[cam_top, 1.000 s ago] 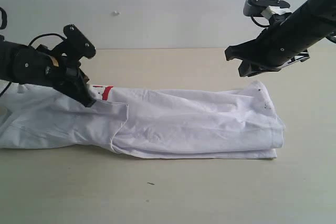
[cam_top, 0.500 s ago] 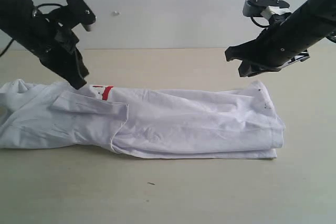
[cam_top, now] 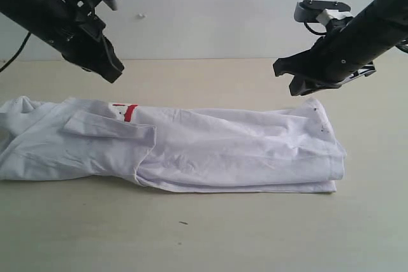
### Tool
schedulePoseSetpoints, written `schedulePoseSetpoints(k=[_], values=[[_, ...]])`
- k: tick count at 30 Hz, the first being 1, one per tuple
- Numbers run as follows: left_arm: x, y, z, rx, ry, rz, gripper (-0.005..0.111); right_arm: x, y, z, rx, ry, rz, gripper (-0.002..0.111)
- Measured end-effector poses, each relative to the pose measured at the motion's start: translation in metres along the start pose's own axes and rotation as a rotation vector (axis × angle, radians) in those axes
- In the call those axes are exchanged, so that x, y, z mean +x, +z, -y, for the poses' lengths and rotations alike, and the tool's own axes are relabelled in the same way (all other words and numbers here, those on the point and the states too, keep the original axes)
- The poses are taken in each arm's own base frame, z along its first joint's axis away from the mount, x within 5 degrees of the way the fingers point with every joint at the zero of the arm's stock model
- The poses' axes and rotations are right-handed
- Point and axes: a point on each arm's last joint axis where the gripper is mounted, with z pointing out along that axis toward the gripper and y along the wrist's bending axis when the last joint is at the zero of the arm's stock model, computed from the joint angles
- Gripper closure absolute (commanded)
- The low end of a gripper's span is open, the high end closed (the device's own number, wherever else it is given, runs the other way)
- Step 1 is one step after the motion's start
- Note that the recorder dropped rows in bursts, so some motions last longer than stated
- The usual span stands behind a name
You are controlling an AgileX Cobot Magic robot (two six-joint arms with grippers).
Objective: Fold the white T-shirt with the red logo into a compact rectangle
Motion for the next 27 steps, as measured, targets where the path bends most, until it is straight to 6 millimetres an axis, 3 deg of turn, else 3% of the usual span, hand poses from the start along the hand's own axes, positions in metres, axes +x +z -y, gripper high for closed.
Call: schedulePoseSetpoints(k=[5,8,10,18,21,25,27], values=[[-0.002,0.003,0.0,0.005,-0.064,0.024,0.107,0.0,0.0,0.0,0.0,0.0,0.002,0.094],[-0.002,0.005,0.0,0.013,-0.092,0.023,0.107,0.0,0.0,0.0,0.0,0.0,0.002,0.108],[0.002,0.009,0.002,0.041,-0.071,-0.004,0.107,0.0,0.0,0.0,0.0,0.0,0.0,0.108],[0.023,0.025,0.036,0.363,0.692,-0.222,0.106,0.002,0.0,0.0,0.005,-0.016,-0.024,0.108],[0.022,0.033,0.037,0.337,0.814,-0.223,0.091,0.002,0.0,0.0,0.004,-0.015,-0.027,0.108],[0.023,0.047,0.032,0.281,0.858,-0.223,0.047,0.002,0.0,0.0,0.005,-0.017,-0.027,0.108],[0.025,0.055,0.029,0.261,0.877,-0.234,0.04,0.002,0.0,0.001,0.006,-0.018,-0.027,0.108]])
